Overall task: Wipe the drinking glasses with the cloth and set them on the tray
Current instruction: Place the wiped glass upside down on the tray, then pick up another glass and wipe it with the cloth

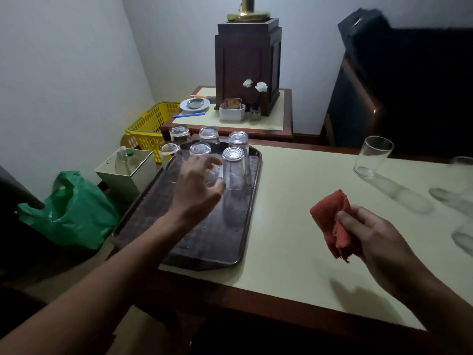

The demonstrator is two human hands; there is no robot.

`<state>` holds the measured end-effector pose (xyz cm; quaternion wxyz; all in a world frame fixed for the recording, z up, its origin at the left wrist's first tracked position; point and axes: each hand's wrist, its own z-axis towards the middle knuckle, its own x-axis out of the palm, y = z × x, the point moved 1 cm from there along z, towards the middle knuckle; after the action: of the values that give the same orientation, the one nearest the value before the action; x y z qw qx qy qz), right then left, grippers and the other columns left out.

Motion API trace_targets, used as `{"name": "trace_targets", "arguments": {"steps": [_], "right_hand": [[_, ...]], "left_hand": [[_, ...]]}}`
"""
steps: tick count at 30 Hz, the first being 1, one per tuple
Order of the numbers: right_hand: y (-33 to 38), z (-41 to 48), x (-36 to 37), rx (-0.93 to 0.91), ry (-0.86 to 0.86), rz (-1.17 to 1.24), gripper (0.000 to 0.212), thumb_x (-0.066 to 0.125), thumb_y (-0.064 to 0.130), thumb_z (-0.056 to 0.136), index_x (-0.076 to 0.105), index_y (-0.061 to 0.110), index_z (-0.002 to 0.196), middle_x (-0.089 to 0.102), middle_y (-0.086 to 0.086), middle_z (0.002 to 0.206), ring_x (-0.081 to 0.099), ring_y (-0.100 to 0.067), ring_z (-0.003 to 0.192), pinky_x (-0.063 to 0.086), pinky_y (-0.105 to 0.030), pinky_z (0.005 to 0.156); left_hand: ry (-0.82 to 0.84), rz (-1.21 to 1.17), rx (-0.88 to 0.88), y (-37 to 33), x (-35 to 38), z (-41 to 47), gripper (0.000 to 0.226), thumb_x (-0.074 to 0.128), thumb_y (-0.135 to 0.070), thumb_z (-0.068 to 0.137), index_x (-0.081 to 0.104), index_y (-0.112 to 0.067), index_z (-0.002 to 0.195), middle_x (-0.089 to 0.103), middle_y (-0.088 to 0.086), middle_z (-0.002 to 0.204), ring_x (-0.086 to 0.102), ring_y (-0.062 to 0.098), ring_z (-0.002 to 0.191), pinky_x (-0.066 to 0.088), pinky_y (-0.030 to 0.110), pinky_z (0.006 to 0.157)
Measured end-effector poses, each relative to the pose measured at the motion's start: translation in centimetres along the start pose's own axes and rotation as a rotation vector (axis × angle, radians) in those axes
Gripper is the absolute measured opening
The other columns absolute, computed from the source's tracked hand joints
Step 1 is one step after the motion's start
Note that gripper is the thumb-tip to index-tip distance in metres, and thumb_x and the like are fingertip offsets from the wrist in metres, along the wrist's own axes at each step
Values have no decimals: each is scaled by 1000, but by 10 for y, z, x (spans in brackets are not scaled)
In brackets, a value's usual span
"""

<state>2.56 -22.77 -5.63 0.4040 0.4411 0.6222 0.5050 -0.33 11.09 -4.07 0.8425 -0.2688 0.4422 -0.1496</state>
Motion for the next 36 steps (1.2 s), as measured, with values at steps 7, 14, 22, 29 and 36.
{"name": "trace_targets", "arguments": {"steps": [7, 14, 22, 29, 36], "right_hand": [[4, -44, -82, -130, -205, 61, 29, 68, 36, 88, 75, 30, 116, 81, -5, 101, 71, -27, 85, 53, -48, 73], [-11, -86, -192, -109, -449, 135, 30, 62, 29, 102, 70, 36, 130, 78, 2, 121, 74, -26, 115, 66, -54, 81], [-27, -122, -266, -89, -500, 89, 40, 50, 10, 110, 68, 34, 135, 76, 4, 129, 73, -16, 120, 59, -43, 102], [-22, -144, -276, -113, -609, 56, 23, 71, 13, 99, 64, 28, 115, 77, -2, 112, 77, -19, 96, 59, -25, 65], [16, -143, -251, -561, -663, -747, 24, 83, 15, 88, 80, 25, 108, 59, 5, 128, 57, -3, 116, 53, -12, 94]], "left_hand": [[386, -221, 53, -114, 101, -17, 30, 74, -20, 85, 66, -31, 112, 65, -8, 106, 61, 10, 97, 46, 21, 78], [649, -365, 82, -235, 214, -32, 43, 82, -33, 85, 61, -30, 122, 65, -5, 112, 63, 14, 103, 50, 18, 76], [822, -471, -25, -322, 329, -50, 118, 98, -42, 63, 29, -26, 158, 48, 5, 152, 52, 25, 133, 51, 41, 106], [722, -567, 36, -332, 343, -72, 58, 90, -25, 76, 58, -23, 124, 67, 0, 119, 61, 18, 115, 45, 18, 79], [710, -554, 236, -307, 243, -95, 68, 94, -28, 73, 61, -40, 131, 59, -4, 111, 65, 11, 101, 59, 32, 86]]}}
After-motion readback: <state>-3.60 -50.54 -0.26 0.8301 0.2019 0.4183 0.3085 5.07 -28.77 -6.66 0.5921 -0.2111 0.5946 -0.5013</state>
